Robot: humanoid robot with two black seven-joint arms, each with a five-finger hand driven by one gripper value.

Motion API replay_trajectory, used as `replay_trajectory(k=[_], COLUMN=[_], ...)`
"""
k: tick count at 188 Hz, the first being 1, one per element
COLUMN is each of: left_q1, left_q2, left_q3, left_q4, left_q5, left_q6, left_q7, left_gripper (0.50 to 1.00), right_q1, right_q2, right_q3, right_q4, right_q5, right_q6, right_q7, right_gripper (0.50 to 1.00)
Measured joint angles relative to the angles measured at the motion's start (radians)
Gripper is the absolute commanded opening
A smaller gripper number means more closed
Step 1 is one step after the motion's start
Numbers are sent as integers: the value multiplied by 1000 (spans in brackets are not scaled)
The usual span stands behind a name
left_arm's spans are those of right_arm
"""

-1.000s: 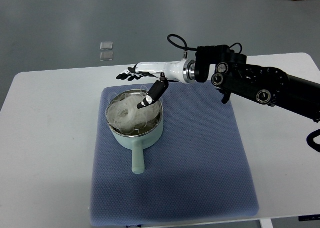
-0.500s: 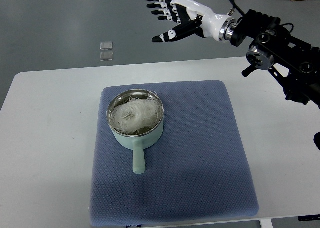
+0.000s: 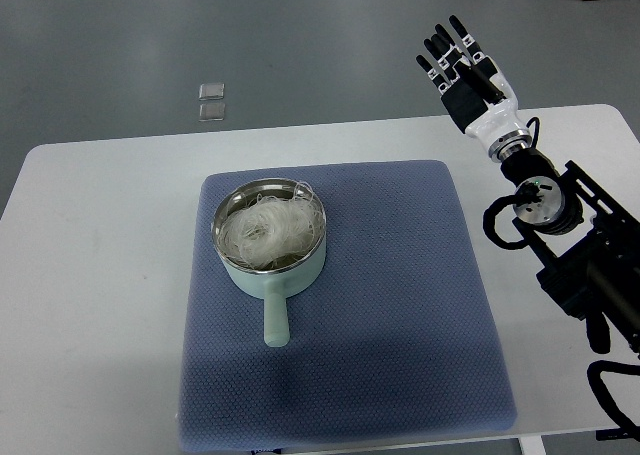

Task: Put vermicelli into pot with right hand

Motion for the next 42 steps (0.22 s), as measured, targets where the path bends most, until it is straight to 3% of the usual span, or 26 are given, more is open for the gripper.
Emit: replay_trajectory(k=[42], left_q1=[0], left_q2=[0], left_q3=[1], left_q4=[-2], left_q5=[1], left_q6=[0], left_q7=[0], left_gripper=[1000], right_q1=[-3], right_q2=[10], right_q3=[-4], right_q4=[-59], right_q5=[-3], right_q6=[3], right_q7=[1], right_gripper=[926])
